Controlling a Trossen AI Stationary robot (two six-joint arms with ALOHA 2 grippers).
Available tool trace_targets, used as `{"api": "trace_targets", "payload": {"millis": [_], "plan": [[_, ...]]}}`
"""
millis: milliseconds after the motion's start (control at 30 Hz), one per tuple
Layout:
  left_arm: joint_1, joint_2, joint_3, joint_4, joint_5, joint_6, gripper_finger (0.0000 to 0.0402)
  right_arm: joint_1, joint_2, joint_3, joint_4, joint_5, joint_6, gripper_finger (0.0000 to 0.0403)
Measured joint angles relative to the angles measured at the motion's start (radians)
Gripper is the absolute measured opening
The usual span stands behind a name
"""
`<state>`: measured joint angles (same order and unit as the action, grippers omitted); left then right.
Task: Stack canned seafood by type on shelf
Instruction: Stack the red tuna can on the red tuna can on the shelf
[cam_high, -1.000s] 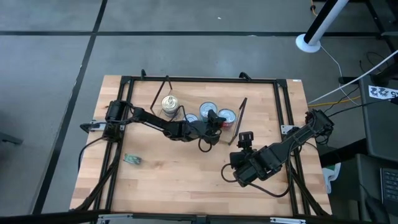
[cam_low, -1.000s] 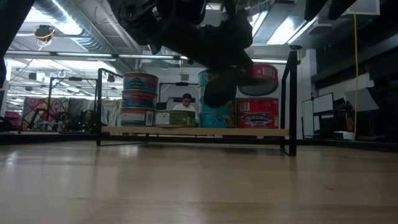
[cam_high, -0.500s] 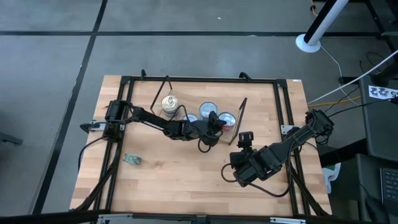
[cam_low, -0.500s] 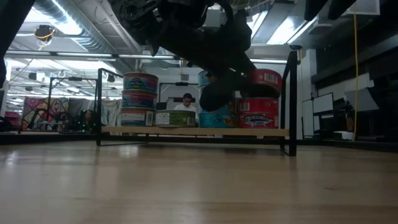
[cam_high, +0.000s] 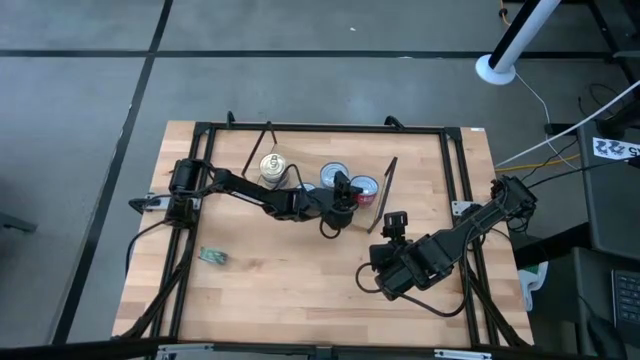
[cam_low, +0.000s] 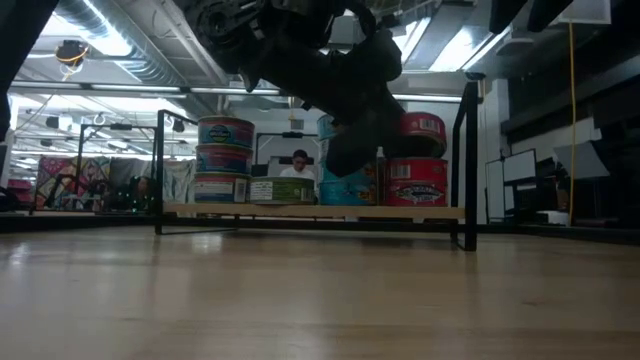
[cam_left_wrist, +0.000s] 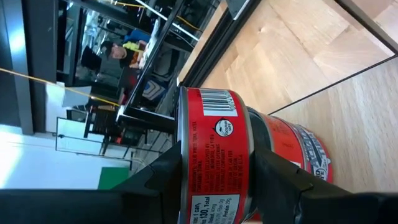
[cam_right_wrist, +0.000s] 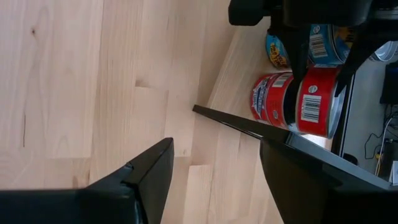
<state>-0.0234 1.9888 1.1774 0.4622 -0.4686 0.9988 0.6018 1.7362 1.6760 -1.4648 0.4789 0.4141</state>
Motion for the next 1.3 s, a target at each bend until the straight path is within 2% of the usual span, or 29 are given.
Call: {"api": "trace_targets", "payload": {"millis": [767, 1100, 1300], "plan": [[-0.002, 0.001, -0.002, -0.001, 0.0, 0.032, 0.0156, 0.0, 0.0, 0.0, 0.0, 0.0, 0.0, 0.0239], [-0.002, 0.005, -0.005, -0.011, 0.008, -0.017, 0.0229, 0.0, 0.0, 0.0, 0.0, -0.001, 0.0, 0.0239], [-0.002, 0.005, -0.005, -0.01, 0.003, -0.064, 0.0237, 0.0, 0.0, 0.0, 0.0, -0.037, 0.0, 0.0239]]}}
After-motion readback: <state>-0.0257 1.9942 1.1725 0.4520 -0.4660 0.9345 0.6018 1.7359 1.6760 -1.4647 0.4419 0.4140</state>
